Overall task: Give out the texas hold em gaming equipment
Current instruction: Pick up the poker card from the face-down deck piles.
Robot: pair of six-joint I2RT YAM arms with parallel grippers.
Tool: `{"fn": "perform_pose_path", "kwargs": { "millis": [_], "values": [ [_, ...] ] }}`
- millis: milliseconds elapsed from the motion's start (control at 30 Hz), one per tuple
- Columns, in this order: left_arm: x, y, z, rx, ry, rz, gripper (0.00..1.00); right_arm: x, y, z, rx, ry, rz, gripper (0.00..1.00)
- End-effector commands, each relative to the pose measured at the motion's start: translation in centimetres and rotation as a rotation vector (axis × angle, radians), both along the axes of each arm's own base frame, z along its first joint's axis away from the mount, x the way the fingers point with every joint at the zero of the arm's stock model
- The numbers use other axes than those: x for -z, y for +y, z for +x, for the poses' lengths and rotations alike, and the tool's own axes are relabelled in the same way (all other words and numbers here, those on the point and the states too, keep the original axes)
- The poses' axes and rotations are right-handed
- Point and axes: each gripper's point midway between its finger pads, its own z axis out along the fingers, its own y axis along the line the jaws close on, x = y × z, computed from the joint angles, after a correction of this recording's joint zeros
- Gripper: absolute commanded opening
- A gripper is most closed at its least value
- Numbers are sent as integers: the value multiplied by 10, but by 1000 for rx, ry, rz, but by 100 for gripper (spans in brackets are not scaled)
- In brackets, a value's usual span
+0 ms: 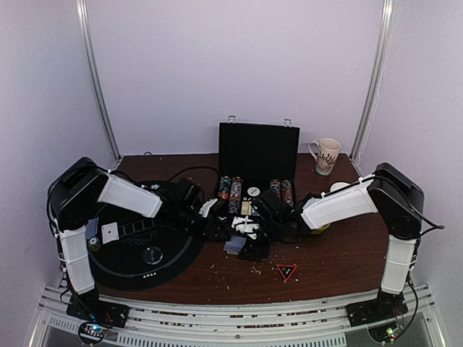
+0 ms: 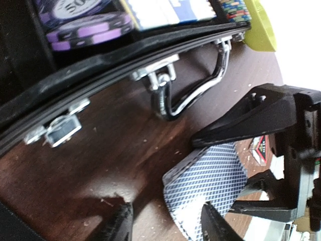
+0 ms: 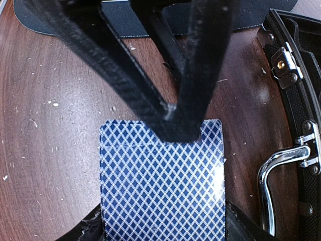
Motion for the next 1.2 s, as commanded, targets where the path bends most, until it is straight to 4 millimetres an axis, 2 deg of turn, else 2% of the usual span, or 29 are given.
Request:
{"fn": "perform_pose_path", "kwargs": {
  "millis": [0,133,267,433,500,567,633,733,800,933,1167],
  "values": [
    [-10,-16,3,32,-29,-76,52,43,-39,-13,33,60,-192,72],
    [10,-23,-2,63,-18,2,51,43,-37,-12,33,59,-191,72],
    [14,-27,-11,89,-22,13,40,43,-37,-12,36,60,-192,72],
    [12,-25,-8,83,-36,28,18,44,-38,-11,39,60,-200,71],
    [10,-22,-5,69,-51,35,6,43,-38,-11,40,58,-200,71],
    [8,-18,0,55,-54,30,2,43,-38,-11,40,58,-199,71],
    [7,-17,0,57,-49,17,3,42,-38,-10,40,56,-201,72],
    [10,-11,0,48,-50,33,17,43,-39,-10,43,56,-207,72],
    [12,-8,0,45,-49,40,20,44,-40,-11,43,57,-208,72],
    [10,-5,1,45,-53,45,22,44,-41,-10,45,56,-213,72],
    [1,-2,1,46,-55,24,19,43,-41,-10,45,56,-213,72]
  ]
}}
